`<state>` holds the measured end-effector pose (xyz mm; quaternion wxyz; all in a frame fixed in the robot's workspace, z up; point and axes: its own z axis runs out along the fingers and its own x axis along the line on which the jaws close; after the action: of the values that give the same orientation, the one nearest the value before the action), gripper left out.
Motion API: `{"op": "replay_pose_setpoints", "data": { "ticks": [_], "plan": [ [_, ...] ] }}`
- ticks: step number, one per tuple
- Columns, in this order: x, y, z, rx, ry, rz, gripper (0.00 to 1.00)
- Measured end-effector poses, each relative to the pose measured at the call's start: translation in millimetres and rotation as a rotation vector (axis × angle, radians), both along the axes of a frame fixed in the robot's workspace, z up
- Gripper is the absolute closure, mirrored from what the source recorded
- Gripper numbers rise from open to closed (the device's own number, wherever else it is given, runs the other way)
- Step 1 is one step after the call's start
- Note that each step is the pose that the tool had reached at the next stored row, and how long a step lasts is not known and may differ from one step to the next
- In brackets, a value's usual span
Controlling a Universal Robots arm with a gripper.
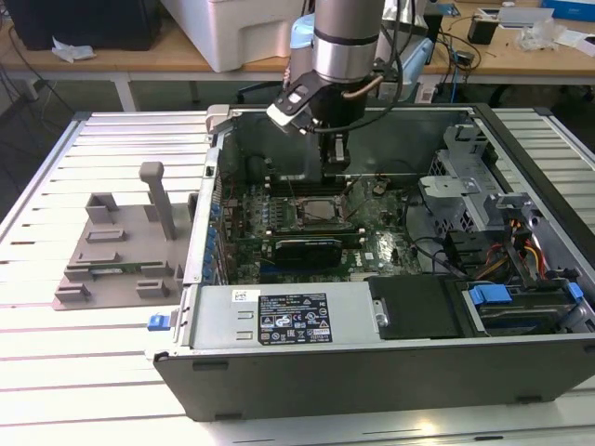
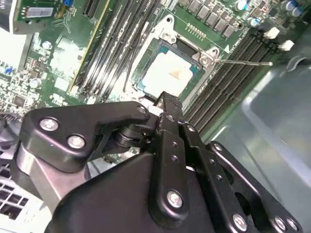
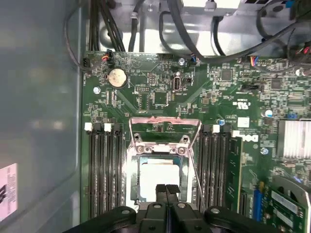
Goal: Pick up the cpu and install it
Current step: 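Place the cpu into insertion slot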
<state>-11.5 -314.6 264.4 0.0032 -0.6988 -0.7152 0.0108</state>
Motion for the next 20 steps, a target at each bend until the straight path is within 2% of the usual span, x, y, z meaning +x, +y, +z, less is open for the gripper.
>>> {"op": "replay_pose_setpoints", "data": {
  "ticks": [3,7,10,12,17,20],
  "plan": [
    [0.0,0.0,15.1,-0.0001,0.0,0.0,0.89],
    [0.0,0.0,23.1,-0.0002,0.0001,0.0,0.89],
    [0.0,0.0,32.0,-0.0002,0.0,0.0,0.89],
    [0.0,0.0,34.8,-0.0002,0.0001,0.0,0.89],
    [0.0,0.0,51.2,-0.0002,0.0,0.0,0.89],
    [0.0,0.0,54.1,0.0003,-0.0001,0.0,0.89]
  ]
}}
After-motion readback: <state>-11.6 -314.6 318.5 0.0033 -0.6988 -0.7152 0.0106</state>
